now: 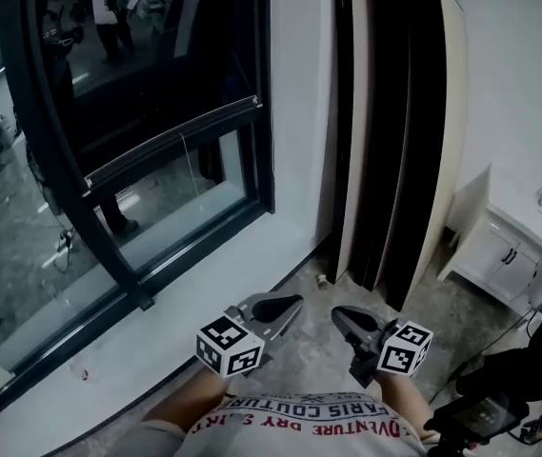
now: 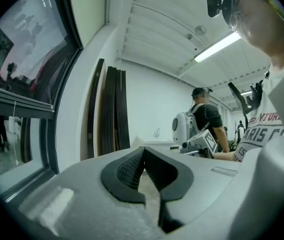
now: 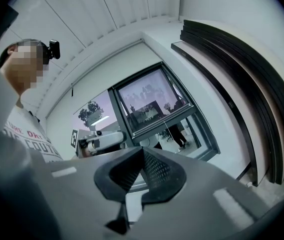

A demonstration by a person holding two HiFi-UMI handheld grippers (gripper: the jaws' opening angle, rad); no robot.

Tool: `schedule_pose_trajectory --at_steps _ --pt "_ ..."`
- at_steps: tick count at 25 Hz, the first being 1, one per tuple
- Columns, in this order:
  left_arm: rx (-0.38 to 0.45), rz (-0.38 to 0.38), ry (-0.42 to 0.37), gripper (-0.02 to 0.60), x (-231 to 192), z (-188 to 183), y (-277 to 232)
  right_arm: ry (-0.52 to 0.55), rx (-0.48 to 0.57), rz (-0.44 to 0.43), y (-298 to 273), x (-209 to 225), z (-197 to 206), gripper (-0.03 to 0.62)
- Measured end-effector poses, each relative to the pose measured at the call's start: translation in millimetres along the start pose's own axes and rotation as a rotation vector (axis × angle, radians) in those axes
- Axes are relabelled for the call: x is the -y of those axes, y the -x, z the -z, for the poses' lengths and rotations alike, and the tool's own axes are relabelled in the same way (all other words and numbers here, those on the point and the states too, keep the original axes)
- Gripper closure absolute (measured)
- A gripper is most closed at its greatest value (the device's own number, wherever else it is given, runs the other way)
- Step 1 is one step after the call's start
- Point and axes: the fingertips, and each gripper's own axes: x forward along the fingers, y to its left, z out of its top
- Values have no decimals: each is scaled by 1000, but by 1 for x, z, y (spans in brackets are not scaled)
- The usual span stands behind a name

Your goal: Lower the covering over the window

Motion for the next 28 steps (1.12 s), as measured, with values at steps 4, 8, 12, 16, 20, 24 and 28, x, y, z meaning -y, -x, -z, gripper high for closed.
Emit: schedule_pose_trajectory --at_steps 4,8,12,16,20,24,28 --pt "31 -23 26 580 -46 -16 -41 6 -13 -5 -16 46 -25 589" --pt "49 -39 15 580 -75 -21 -67 31 -19 -19 -31 80 -41 589" --pt "46 -54 40 580 -109 -19 -80 19 -21 -33 -56 110 -50 589" --pt "76 3 63 580 -127 -24 -83 12 -29 -44 -78 126 -50 588" --pt "105 -42 -32 580 -173 -36 -92 27 -53 -48 -113 150 -59 589" --pt "90 -54 -29 580 -232 -48 -112 56 -76 -40 -159 180 -86 589" --pt "103 -126 -13 578 -309 -69 -124 79 -69 -41 -220 212 -118 588"
